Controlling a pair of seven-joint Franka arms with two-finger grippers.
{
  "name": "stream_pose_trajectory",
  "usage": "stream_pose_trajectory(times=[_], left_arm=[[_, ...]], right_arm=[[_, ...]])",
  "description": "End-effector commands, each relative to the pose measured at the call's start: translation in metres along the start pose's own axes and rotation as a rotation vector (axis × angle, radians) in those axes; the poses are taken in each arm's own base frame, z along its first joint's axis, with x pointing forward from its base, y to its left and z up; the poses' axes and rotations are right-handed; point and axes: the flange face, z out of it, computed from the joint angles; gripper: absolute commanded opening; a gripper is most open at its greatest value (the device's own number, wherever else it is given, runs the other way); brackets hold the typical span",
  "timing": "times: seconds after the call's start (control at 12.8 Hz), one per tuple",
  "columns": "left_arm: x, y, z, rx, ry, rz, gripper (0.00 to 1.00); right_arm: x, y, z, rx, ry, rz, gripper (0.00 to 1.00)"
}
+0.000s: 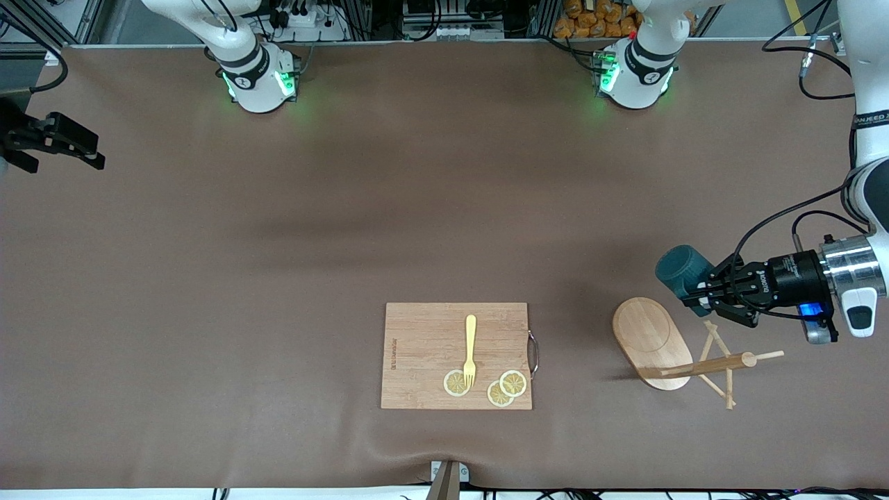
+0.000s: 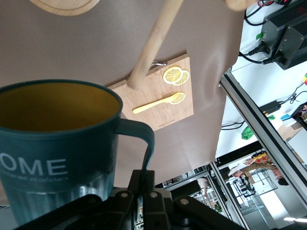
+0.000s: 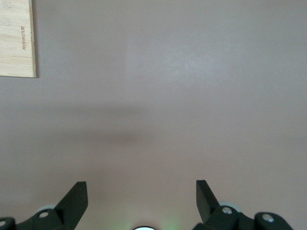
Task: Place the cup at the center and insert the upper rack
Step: 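Hang the mug handle onto the stand peg with the left gripper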
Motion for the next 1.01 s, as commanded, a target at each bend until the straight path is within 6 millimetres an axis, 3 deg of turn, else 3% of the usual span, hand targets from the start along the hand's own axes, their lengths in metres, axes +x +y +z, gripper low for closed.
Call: stream_pose_trajectory(times=[0.0, 0.62, 0.94], left_arm=[[0.001, 0.0, -0.004, -0.016, -0.029, 0.013, 0.0], [-0.003, 0.009, -0.003, -0.048, -0.056, 0.032, 0.0], [0.009, 0.01, 0.0, -0.092, -0.097, 0.066, 0.0]], right_arm=[[-0.001, -0.004, -0.003, -0.018, 0.006, -0.006, 1.0], [0.001, -0.013, 0.0, -0.02, 0.001, -0.022, 1.0], [0.001, -0.013, 0.0, -0.02, 0.001, -0.022, 1.0]])
